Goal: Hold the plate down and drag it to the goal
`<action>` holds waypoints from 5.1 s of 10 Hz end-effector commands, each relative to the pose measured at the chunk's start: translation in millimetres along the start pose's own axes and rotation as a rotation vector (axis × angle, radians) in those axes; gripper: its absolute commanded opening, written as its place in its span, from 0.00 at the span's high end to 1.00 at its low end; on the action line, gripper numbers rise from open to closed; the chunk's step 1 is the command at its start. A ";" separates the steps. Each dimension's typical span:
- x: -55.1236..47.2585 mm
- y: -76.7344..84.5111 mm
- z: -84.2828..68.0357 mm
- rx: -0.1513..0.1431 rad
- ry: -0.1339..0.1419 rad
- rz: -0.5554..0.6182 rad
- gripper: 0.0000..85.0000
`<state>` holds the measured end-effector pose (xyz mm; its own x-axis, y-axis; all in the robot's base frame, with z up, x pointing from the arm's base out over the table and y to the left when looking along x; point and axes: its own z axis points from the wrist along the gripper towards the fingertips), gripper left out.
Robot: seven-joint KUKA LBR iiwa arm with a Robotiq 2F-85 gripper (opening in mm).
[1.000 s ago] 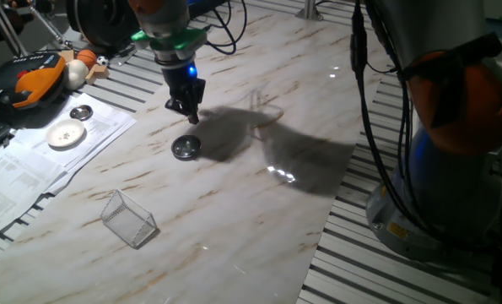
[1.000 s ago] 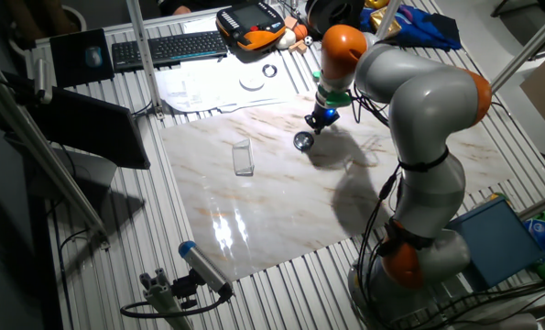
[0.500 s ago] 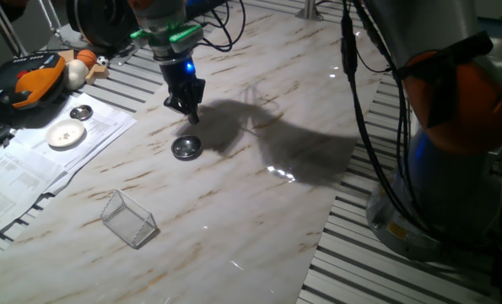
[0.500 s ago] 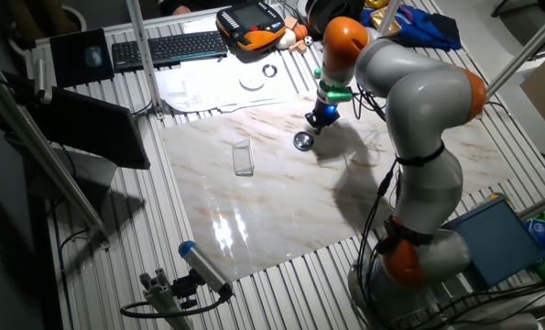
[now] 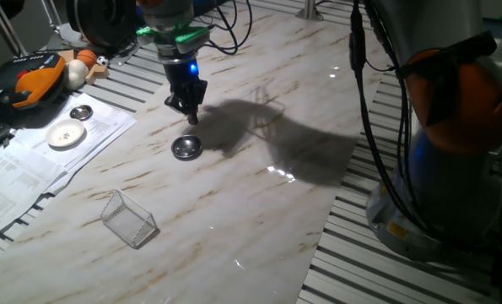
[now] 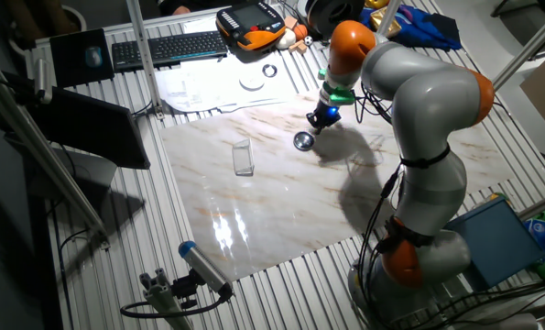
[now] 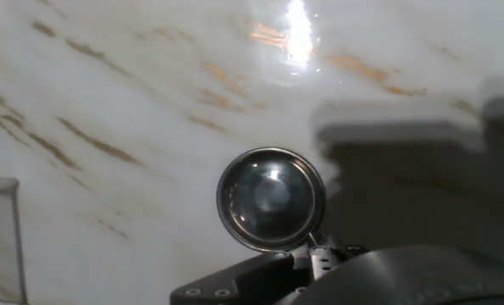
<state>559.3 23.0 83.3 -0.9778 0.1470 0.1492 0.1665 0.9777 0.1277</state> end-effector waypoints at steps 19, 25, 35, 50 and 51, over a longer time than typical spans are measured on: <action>-17.8 33.8 57.9 0.022 -0.060 0.009 1.00; -16.3 35.8 58.8 0.007 -0.057 0.021 1.00; -12.0 44.6 62.2 -0.031 -0.047 0.058 1.00; 7.9 78.3 66.2 -0.039 -0.044 0.124 1.00; 9.4 80.3 66.4 -0.039 -0.044 0.128 1.00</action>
<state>555.0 112.7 29.9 -0.9528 0.2775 0.1234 0.2942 0.9442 0.1484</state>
